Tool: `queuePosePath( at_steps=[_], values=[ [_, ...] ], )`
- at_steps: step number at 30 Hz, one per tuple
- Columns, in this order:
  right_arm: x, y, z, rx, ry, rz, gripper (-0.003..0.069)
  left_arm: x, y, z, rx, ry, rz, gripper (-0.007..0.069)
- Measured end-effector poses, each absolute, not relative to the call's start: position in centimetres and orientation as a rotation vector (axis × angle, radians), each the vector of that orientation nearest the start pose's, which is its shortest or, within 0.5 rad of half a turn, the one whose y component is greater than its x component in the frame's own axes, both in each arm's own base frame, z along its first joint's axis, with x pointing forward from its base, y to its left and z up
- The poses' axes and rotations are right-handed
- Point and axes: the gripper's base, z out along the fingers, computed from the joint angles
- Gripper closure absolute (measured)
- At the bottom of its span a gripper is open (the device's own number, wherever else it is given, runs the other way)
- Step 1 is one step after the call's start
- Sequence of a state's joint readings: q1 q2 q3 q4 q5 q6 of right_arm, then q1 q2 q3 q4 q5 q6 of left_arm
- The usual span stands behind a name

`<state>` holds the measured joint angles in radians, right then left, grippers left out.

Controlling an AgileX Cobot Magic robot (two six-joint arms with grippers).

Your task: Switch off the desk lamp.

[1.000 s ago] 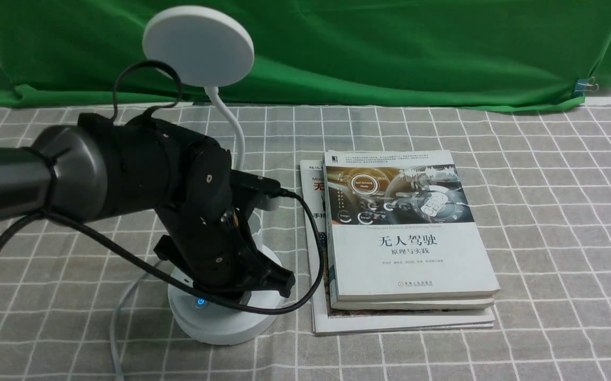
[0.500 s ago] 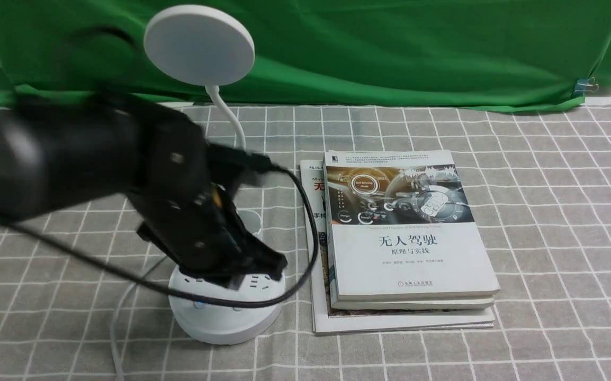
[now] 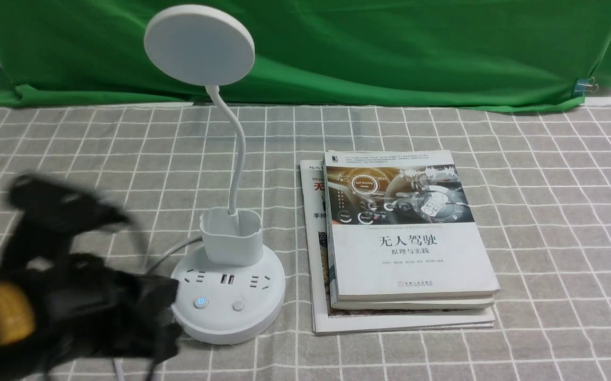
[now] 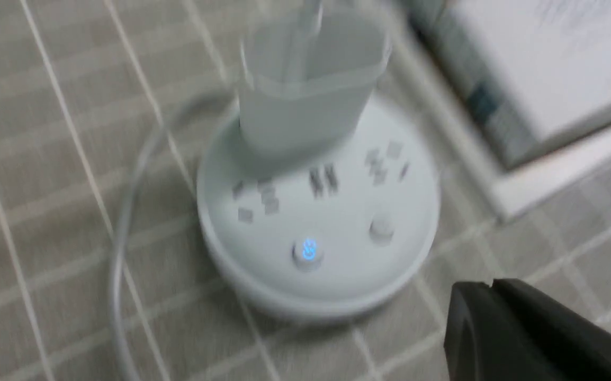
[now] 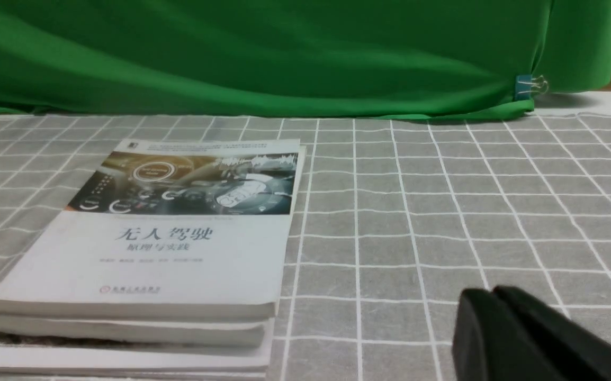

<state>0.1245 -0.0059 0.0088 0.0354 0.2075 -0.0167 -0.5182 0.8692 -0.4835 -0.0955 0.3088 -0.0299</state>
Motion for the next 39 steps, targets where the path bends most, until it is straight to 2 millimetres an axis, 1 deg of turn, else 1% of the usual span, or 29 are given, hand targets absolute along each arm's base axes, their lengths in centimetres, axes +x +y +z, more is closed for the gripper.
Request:
queuePosePath(
  at_steps=[3,6,16,20,22,24,25,27,29,30,31,32,34,36,39],
  values=[
    [5.5,0.8,19.2,-0.096,1.692,0.113,0.0623,13.1,-7.7,25.7,0.432,2.074,-0.407,0.0624],
    [5.5,0.8,19.2,-0.096,1.692,0.113,0.0623,12.3,-7.1,25.4,0.456,2.029,-0.383,0.0624],
    [5.5,0.8,19.2,-0.096,1.692,0.113,0.0623,11.9,-6.8,25.3,0.506,1.995,-0.340,0.0624],
    [5.5,0.8,19.2,-0.096,1.692,0.113,0.0623,11.7,-6.6,25.4,0.584,1.942,-0.279,0.0624],
    [5.5,0.8,19.2,-0.096,1.692,0.113,0.0623,10.9,-5.8,25.7,0.599,1.863,-0.232,0.0624],
    [5.5,0.8,19.2,-0.096,1.692,0.113,0.0623,10.2,-4.8,26.2,0.531,1.803,-0.209,0.0624],
    [5.5,0.8,19.2,-0.096,1.692,0.113,0.0623,9.6,-3.9,26.3,0.470,1.757,-0.182,0.0624],
    [5.5,0.8,19.2,-0.096,1.692,0.113,0.0623,8.5,-2.6,26.0,0.360,1.692,-0.123,0.0624],
    [5.5,0.8,19.2,-0.096,1.692,0.113,0.0623,7.7,-1.5,25.2,0.260,1.636,-0.061,0.0624],
    [5.5,0.8,19.2,-0.096,1.692,0.113,0.0623,7.6,-1.4,25.1,0.249,1.635,-0.054,0.0624],
    [5.5,0.8,19.2,-0.096,1.692,0.113,0.0623,6.9,-0.7,23.9,0.165,1.597,-0.002,0.0624],
    [5.5,0.8,19.2,-0.096,1.692,0.113,0.0623,6.7,-0.5,23.5,0.131,1.591,0.022,0.0624],
    [5.5,0.8,19.2,-0.096,1.692,0.113,0.0623,6.1,0.0,21.7,0.064,1.578,0.064,0.0624],
    [5.5,0.8,19.2,-0.096,1.692,0.113,0.0623,5.8,0.1,20.6,0.039,1.590,0.078,0.0624],
    [5.5,0.8,19.2,-0.096,1.691,0.113,0.0623,5.7,0.1,19.9,0.019,1.624,0.060,0.0624]
  ],
)
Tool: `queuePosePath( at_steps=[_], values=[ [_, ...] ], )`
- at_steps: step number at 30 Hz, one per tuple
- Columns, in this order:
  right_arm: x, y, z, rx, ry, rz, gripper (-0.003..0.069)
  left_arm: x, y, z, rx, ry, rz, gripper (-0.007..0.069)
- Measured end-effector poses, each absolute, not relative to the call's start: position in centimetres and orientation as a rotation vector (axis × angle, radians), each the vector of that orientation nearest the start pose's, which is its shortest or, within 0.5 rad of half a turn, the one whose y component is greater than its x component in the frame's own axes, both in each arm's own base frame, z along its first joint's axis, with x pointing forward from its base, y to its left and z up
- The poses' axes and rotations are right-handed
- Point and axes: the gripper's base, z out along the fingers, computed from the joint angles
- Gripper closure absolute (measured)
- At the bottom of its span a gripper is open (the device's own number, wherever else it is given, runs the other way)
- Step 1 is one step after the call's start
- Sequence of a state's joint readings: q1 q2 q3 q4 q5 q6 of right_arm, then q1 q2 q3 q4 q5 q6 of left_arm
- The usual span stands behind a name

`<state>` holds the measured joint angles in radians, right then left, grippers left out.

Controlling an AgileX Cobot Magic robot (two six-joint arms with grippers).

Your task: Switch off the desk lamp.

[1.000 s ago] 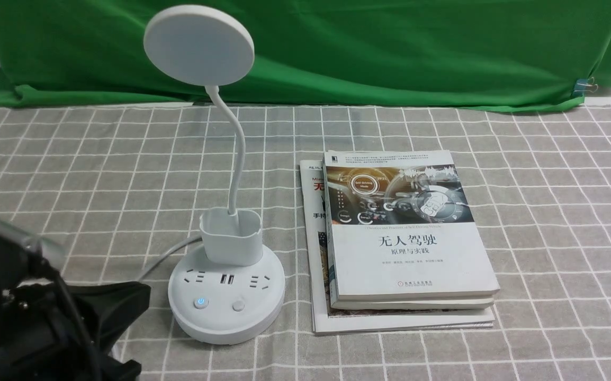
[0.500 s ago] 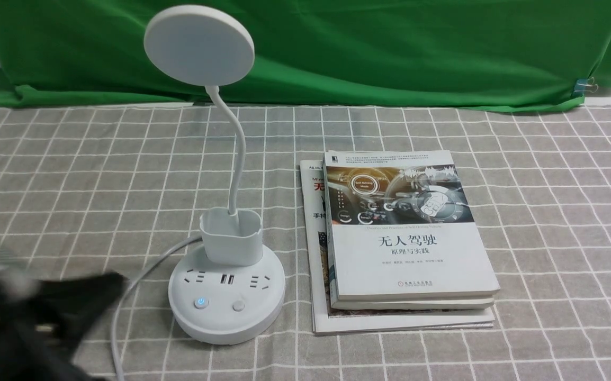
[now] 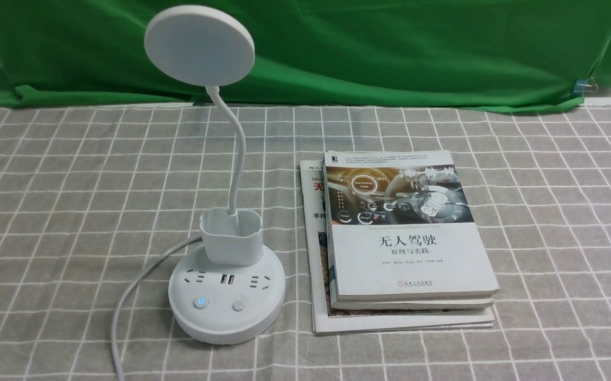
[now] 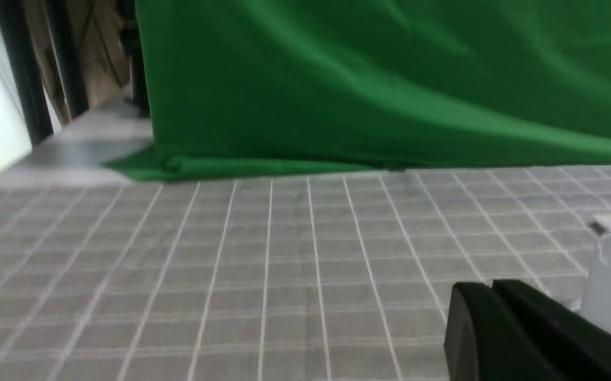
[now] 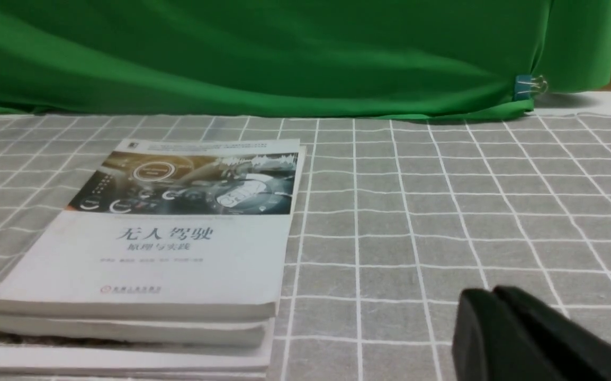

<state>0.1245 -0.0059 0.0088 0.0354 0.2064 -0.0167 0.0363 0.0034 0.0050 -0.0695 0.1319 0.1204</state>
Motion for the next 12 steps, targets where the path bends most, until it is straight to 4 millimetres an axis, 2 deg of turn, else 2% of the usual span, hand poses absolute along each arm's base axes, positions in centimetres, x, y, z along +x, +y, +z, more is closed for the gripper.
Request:
queuePosePath(
  at_steps=[4,12],
  values=[
    [5.52,0.76,19.17,-0.096,1.693,0.113,0.0623,5.58,0.08,19.04,0.005,1.715,0.039,0.0624],
    [5.52,0.76,19.17,-0.096,1.693,0.113,0.0623,5.56,0.08,18.99,-0.001,1.721,0.034,0.0624]
  ],
)
